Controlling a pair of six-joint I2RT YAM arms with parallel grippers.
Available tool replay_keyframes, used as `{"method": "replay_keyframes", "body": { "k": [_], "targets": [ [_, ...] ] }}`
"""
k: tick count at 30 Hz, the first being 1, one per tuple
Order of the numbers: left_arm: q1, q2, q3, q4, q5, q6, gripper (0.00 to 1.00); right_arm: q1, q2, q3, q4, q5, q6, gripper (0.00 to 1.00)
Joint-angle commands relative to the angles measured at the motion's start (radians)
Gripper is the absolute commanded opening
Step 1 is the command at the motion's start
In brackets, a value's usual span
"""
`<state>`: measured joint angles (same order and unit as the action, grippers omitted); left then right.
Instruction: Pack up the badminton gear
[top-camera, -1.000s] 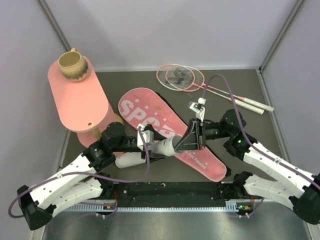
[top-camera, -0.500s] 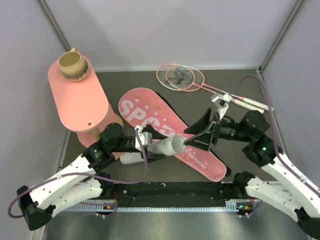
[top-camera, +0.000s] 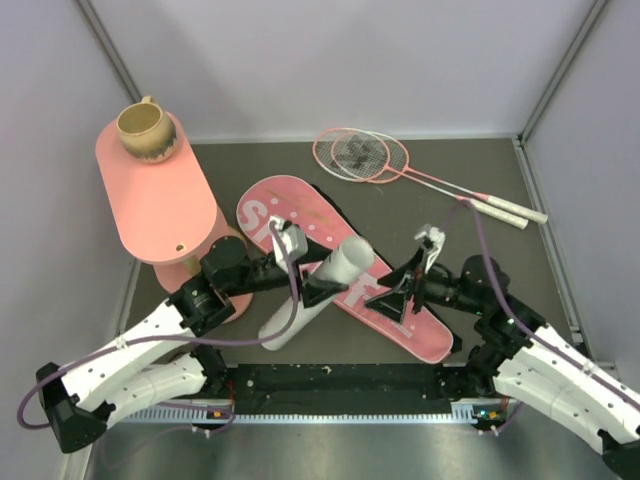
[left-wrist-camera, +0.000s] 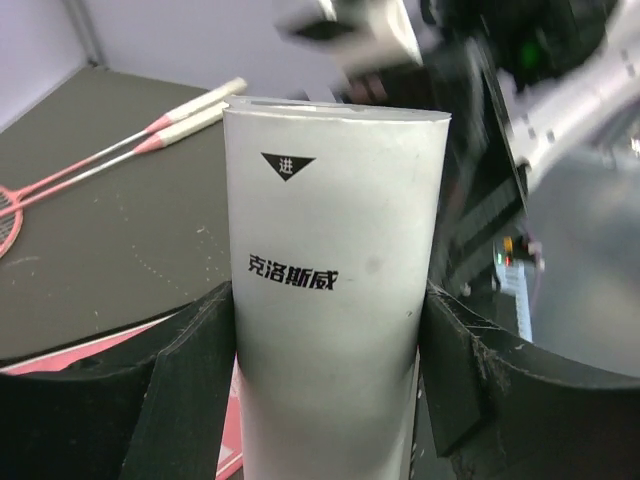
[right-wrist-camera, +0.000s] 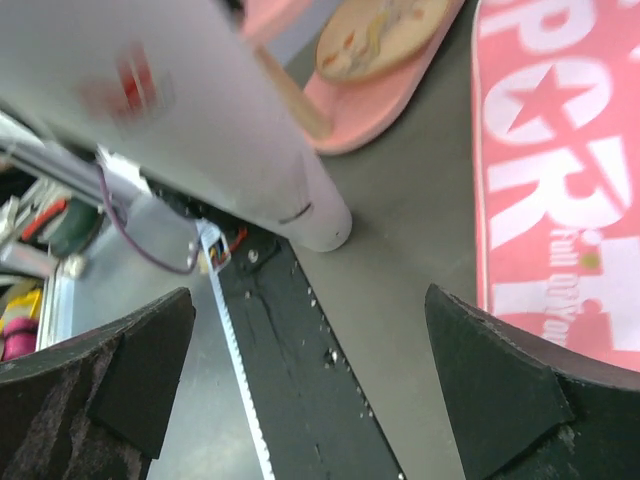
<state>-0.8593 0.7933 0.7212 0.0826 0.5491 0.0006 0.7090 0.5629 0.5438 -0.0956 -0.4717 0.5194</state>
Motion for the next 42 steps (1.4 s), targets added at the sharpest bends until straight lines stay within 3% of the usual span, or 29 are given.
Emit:
{"method": "replay_keyframes", "body": {
  "k": [1, 5, 10, 16, 25, 29, 32, 35, 36, 37, 38, 41, 42],
  "targets": [
    [-0.001, 0.081, 0.196, 0.025, -0.222, -0.29, 0.01, 0.128, 0.064, -0.031, 0.267, 0.074, -0.031, 0.98],
    [-0.001, 0.147, 0.277, 0.075, -0.255, -0.476, 0.01, 0.227, 0.23, 0.011, 0.417, 0.208, -0.087, 0.99],
    [0.0, 0.147, 0.258, 0.195, -0.339, -0.603, 0.02, 0.288, 0.344, 0.088, 0.425, 0.379, -0.09, 0.99],
    [0.0, 0.155, 0.244, 0.256, -0.446, -0.671, 0.05, 0.29, 0.39, 0.11, 0.494, 0.308, -0.048, 0.91],
    [0.002, 0.169, 0.219, 0.341, -0.494, -0.674, 0.03, 0.288, 0.402, 0.113, 0.531, 0.295, 0.088, 0.97],
    [0.0, 0.162, 0.207, 0.338, -0.483, -0.694, 0.03, 0.29, 0.41, 0.146, 0.458, 0.292, 0.1, 0.95],
    [0.0, 0.15, 0.182, 0.347, -0.491, -0.715, 0.03, 0.288, 0.411, 0.131, 0.5, 0.257, 0.126, 0.89],
    [0.0, 0.141, 0.162, 0.344, -0.508, -0.718, 0.05, 0.29, 0.404, 0.14, 0.459, 0.263, 0.143, 0.71],
    [0.0, 0.135, 0.156, 0.338, -0.514, -0.708, 0.07, 0.29, 0.394, 0.145, 0.424, 0.31, 0.148, 0.55],
    [0.002, 0.136, 0.155, 0.327, -0.521, -0.699, 0.13, 0.288, 0.384, 0.156, 0.377, 0.343, 0.151, 0.47],
    [0.002, 0.132, 0.155, 0.312, -0.54, -0.689, 0.28, 0.287, 0.382, 0.198, 0.235, 0.378, 0.154, 0.4],
    [0.0, 0.124, 0.155, 0.221, -0.651, -0.642, 0.51, 0.25, 0.394, 0.304, -0.006, 0.453, 0.11, 0.37],
    [0.002, 0.112, 0.155, 0.192, -0.672, -0.616, 0.68, 0.198, 0.397, 0.321, -0.041, 0.44, 0.096, 0.37]
  ]
}}
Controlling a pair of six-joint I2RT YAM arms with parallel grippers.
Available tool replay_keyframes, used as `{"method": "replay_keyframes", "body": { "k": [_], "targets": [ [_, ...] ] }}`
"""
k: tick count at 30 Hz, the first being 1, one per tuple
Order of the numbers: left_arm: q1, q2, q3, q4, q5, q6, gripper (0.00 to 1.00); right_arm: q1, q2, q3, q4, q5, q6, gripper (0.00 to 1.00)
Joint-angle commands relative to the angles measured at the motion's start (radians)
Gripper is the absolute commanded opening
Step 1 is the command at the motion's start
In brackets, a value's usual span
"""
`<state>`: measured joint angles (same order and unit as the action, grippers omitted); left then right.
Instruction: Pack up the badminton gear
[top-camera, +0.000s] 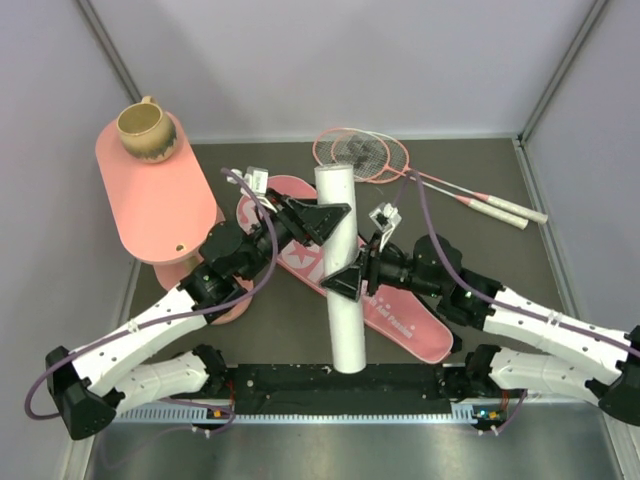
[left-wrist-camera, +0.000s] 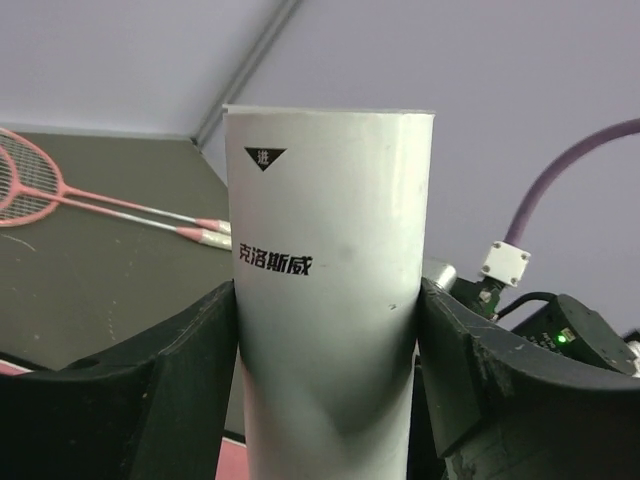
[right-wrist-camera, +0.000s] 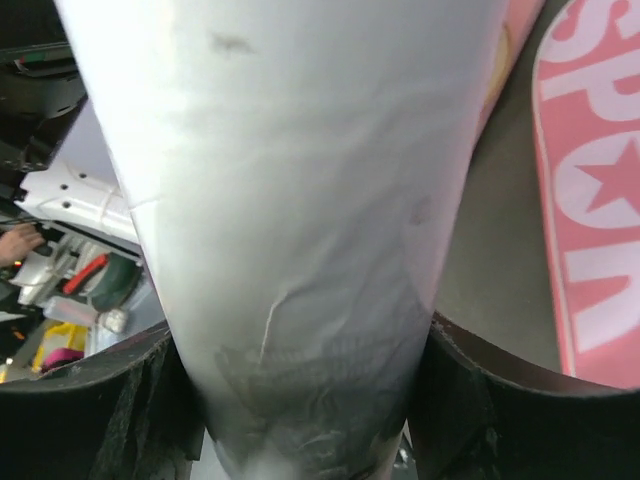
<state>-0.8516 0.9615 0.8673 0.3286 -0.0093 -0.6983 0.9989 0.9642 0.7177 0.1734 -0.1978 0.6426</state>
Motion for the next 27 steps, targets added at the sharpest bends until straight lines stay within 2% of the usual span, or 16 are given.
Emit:
{"method": "replay_keyframes", "body": {
  "k": [1, 5, 6, 8, 10, 13, 16, 17, 18, 19, 21, 24, 27],
  "targets": [
    [-0.006, -0.066, 0.009, -0.115, -0.138, 0.1, 0.72, -0.127, -0.002, 0.166, -0.355, 0.155, -0.046, 0.36],
    [-0.006, -0.162, -0.019, -0.21, -0.21, 0.218, 0.79, -0.333, 0.022, 0.273, -0.534, 0.129, -0.145, 0.34],
    [-0.006, -0.179, -0.024, -0.229, -0.234, 0.279, 0.8, -0.373, 0.031, 0.298, -0.622, 0.156, -0.173, 0.31],
    [-0.006, -0.223, -0.031, -0.281, -0.274, 0.328, 0.84, -0.501, 0.042, 0.328, -0.649, 0.12, -0.224, 0.25],
    [-0.004, -0.247, -0.027, -0.307, -0.294, 0.397, 0.84, -0.607, 0.056, 0.357, -0.678, 0.057, -0.294, 0.25],
    [-0.004, -0.265, 0.016, -0.353, -0.207, 0.5, 0.81, -0.661, 0.151, 0.443, -0.815, 0.184, -0.436, 0.25],
    [-0.006, -0.242, 0.094, -0.408, -0.117, 0.572, 0.79, -0.689, 0.249, 0.546, -0.879, 0.277, -0.564, 0.28],
    [-0.004, -0.23, 0.117, -0.413, -0.083, 0.591, 0.79, -0.694, 0.267, 0.555, -0.902, 0.3, -0.59, 0.3],
    [-0.004, -0.224, 0.122, -0.413, -0.051, 0.646, 0.78, -0.697, 0.287, 0.566, -0.916, 0.345, -0.615, 0.4],
    [-0.004, -0.216, 0.124, -0.413, -0.023, 0.68, 0.77, -0.695, 0.336, 0.59, -0.931, 0.374, -0.638, 0.41],
    [-0.004, -0.196, 0.116, -0.425, -0.012, 0.736, 0.76, -0.697, 0.384, 0.6, -0.963, 0.508, -0.696, 0.36],
    [-0.004, -0.198, 0.075, -0.447, -0.067, 0.737, 0.76, -0.7, 0.455, 0.56, -0.945, 0.589, -0.788, 0.3],
    [-0.006, -0.237, 0.001, -0.407, -0.069, 0.756, 0.77, -0.7, 0.55, 0.532, -0.951, 0.638, -0.778, 0.25]
  ]
}}
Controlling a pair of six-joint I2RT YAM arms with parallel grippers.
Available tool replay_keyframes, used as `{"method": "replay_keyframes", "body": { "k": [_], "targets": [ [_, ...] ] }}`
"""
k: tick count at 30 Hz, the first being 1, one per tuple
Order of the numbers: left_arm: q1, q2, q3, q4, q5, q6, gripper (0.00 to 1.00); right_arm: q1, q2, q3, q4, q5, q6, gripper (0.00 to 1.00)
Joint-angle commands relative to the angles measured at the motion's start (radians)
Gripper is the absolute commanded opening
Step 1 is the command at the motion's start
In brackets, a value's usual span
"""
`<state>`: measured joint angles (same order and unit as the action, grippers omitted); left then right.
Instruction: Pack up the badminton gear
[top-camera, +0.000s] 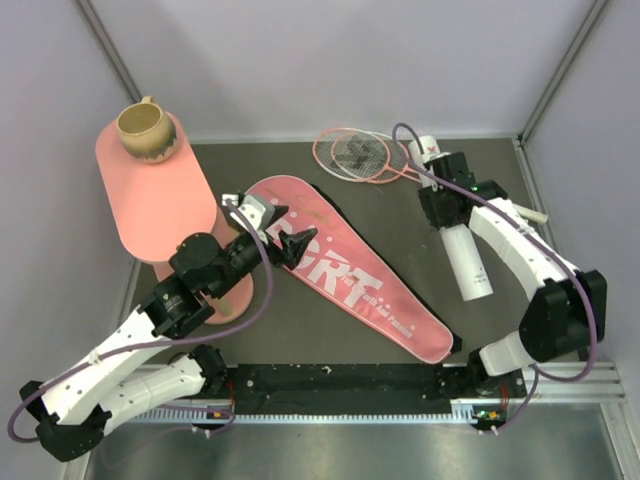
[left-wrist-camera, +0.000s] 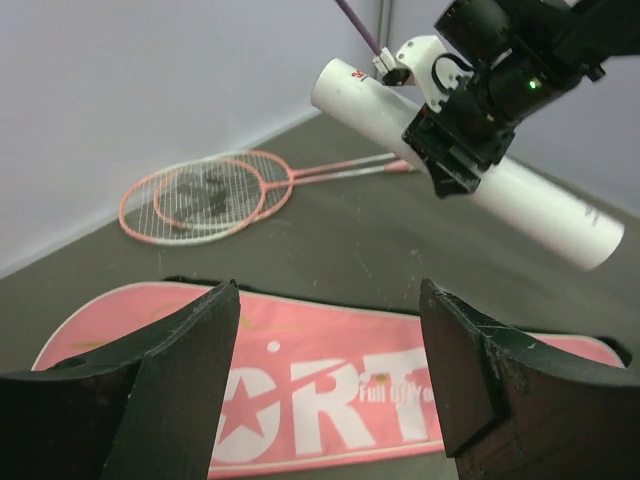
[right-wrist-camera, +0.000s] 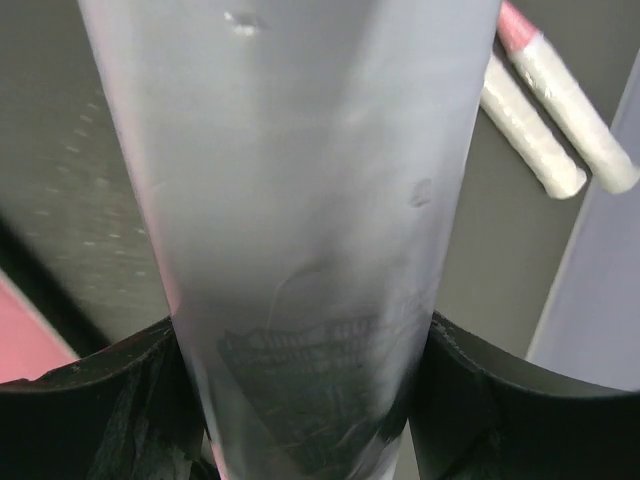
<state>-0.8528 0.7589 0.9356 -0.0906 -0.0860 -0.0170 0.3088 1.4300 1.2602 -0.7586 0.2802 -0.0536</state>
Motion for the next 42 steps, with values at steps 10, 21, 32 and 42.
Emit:
{"method": "replay_keyframes", "body": {
  "k": [10, 21, 32, 42],
  "targets": [
    [-0.008, -0.081, -0.118, 0.046, -0.054, 0.106, 0.75, -0.013, 0.343, -0.114, 0.044, 0.32, -0.005, 0.29],
    [-0.008, -0.043, -0.129, 0.051, -0.058, 0.129, 0.74, -0.028, 0.362, -0.096, -0.039, 0.338, 0.083, 0.77],
    [-0.008, -0.035, -0.132, 0.057, -0.051, 0.124, 0.74, -0.007, 0.112, -0.067, -0.05, 0.327, 0.1, 0.99],
    [-0.008, 0.014, -0.139, 0.068, -0.067, 0.134, 0.75, 0.115, 0.024, -0.051, 0.083, -0.156, 0.161, 0.98]
  ]
}}
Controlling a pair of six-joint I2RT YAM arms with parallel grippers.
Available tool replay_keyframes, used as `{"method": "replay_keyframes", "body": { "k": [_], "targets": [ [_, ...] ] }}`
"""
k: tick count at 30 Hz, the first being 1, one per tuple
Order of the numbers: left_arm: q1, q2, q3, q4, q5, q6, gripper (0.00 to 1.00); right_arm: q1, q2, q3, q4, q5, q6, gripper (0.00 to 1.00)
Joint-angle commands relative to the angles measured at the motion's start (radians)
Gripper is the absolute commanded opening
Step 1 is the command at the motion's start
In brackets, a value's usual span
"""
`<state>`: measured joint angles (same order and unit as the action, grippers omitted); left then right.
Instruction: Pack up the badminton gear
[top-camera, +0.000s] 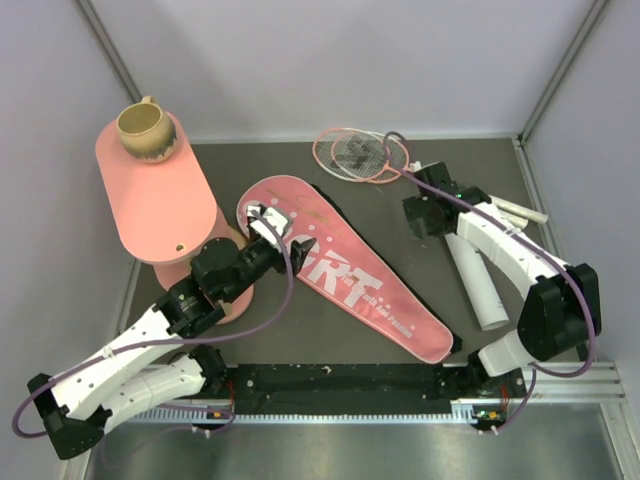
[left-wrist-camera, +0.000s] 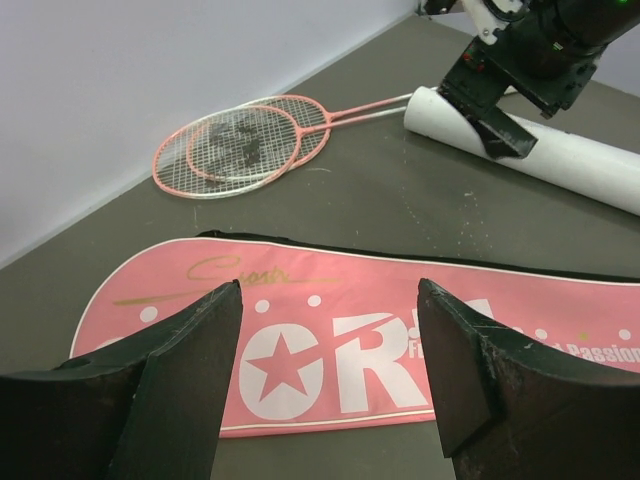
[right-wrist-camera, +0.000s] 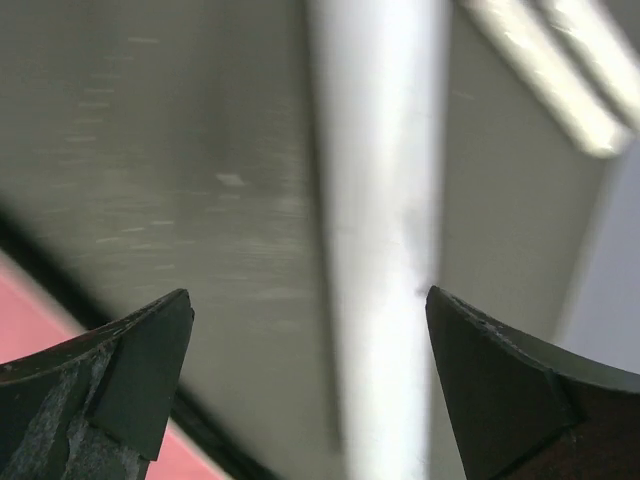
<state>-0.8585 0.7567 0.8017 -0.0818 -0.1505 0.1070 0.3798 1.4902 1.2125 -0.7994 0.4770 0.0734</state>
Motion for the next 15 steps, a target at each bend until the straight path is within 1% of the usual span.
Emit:
{"method": "replay_keyframes", "body": {
  "k": [1, 2, 4, 5, 6, 8, 9, 10, 11, 12, 13, 15],
  "targets": [
    [-0.004, 0.021, -0.01, 0.066, 0.008, 0.008, 0.75, 0.044, -0.047, -0.028, 0.175, -0.447, 0.057, 0.98],
    [-0.002, 0.026, -0.012, 0.073, 0.026, 0.005, 0.75, 0.044, -0.053, -0.051, 0.281, -0.6, 0.081, 0.98],
    [-0.004, 0.041, -0.021, 0.074, 0.04, 0.007, 0.77, 0.044, -0.05, -0.116, 0.386, -0.731, 0.141, 0.97],
    [-0.002, 0.047, -0.019, 0.074, 0.045, -0.001, 0.77, 0.045, -0.033, -0.139, 0.435, -0.838, 0.164, 0.96],
    [-0.002, 0.055, -0.018, 0.073, 0.048, -0.007, 0.78, 0.045, -0.024, -0.183, 0.539, -0.891, 0.205, 0.95],
    [-0.002, 0.087, -0.007, 0.073, 0.071, -0.023, 0.81, 0.045, 0.008, -0.221, 0.616, -0.99, 0.233, 0.93],
    [-0.002, 0.102, 0.002, 0.065, 0.145, -0.021, 0.82, 0.045, 0.019, -0.253, 0.682, -1.014, 0.242, 0.93],
    [-0.004, 0.14, 0.039, 0.044, 0.213, -0.018, 0.79, 0.047, 0.028, -0.267, 0.704, -1.038, 0.24, 0.93],
    [-0.002, 0.167, 0.062, -0.011, 0.26, -0.029, 0.78, 0.045, 0.036, -0.278, 0.722, -1.042, 0.238, 0.93],
    [-0.002, 0.19, 0.112, -0.033, 0.311, -0.044, 0.76, 0.047, 0.054, -0.294, 0.733, -1.039, 0.233, 0.93],
    [-0.002, 0.24, 0.137, -0.051, 0.34, -0.07, 0.73, 0.047, 0.064, -0.298, 0.743, -1.025, 0.232, 0.91],
    [-0.002, 0.304, 0.194, -0.096, 0.383, -0.09, 0.69, 0.047, 0.087, -0.31, 0.747, -1.014, 0.232, 0.9]
  ]
}}
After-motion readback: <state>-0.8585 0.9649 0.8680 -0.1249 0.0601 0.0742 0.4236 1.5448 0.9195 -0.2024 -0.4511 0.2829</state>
